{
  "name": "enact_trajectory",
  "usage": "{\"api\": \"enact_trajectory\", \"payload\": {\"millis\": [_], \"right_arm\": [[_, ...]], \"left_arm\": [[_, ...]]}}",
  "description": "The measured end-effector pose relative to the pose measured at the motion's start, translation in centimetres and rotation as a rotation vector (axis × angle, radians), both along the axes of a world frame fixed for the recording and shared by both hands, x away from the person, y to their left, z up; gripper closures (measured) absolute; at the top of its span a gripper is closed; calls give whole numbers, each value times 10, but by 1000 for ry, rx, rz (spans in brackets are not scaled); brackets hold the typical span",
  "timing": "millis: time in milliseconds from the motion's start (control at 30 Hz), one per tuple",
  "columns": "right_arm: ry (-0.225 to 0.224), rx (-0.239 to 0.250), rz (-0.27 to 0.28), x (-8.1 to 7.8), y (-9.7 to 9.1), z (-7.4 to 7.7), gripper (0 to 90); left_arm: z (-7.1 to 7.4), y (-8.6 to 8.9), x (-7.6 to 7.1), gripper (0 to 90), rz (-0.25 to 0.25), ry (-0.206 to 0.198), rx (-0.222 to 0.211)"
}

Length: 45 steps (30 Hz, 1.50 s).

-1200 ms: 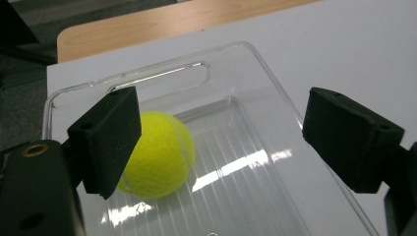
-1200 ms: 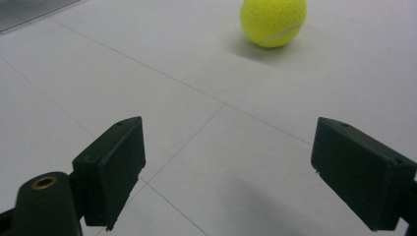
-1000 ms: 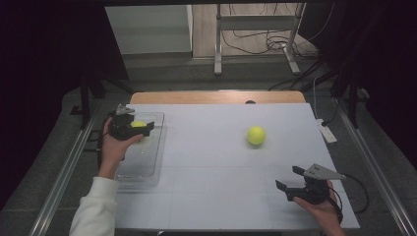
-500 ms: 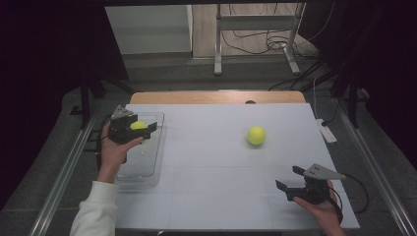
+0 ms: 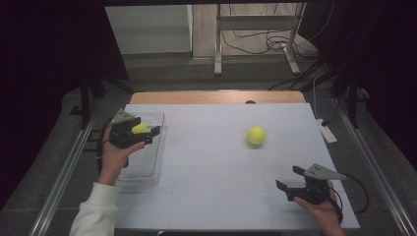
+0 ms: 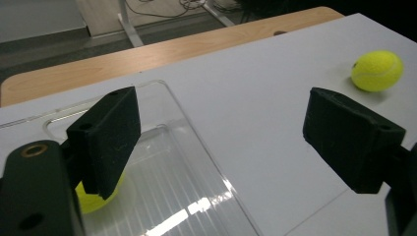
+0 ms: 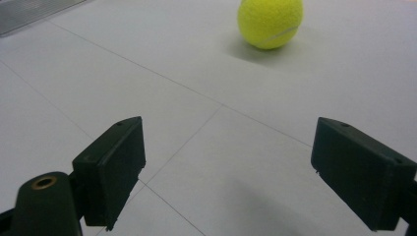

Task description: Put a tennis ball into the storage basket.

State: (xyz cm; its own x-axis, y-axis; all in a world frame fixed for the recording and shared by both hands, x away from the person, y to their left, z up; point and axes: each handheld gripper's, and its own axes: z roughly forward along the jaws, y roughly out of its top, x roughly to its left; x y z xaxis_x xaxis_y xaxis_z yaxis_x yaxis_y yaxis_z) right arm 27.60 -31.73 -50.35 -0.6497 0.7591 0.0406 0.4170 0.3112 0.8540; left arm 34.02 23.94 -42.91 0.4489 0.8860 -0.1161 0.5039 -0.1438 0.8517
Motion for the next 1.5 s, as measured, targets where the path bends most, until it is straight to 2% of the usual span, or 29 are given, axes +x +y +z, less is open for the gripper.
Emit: {"api": "enact_trajectory", "payload": {"millis": [100, 200, 300, 833, 1167, 1267, 1500], "right_arm": [[1, 0, 2, 0, 0, 0, 136], [1, 1, 2, 0, 0, 0, 136], [0, 5, 2, 0, -1, 0, 136], [0, -4, 2, 0, -1, 0, 137], [0, -2, 1, 0, 0, 0, 136], [1, 3, 1, 1, 0, 0, 136], [9, 11, 3, 1, 2, 0, 136]], "left_arm": [[0, -5, -1, 155, -31, 5, -5], [-1, -8, -1, 158, -33, 13, 6], [-1, -10, 0, 160, -43, 22, -2], [5, -23, -7, 161, -87, 3, -7], [5, -34, -5, 161, -115, 5, -12], [6, -39, -5, 161, -129, 8, -17], [8, -58, -7, 160, -204, 10, -37]]}}
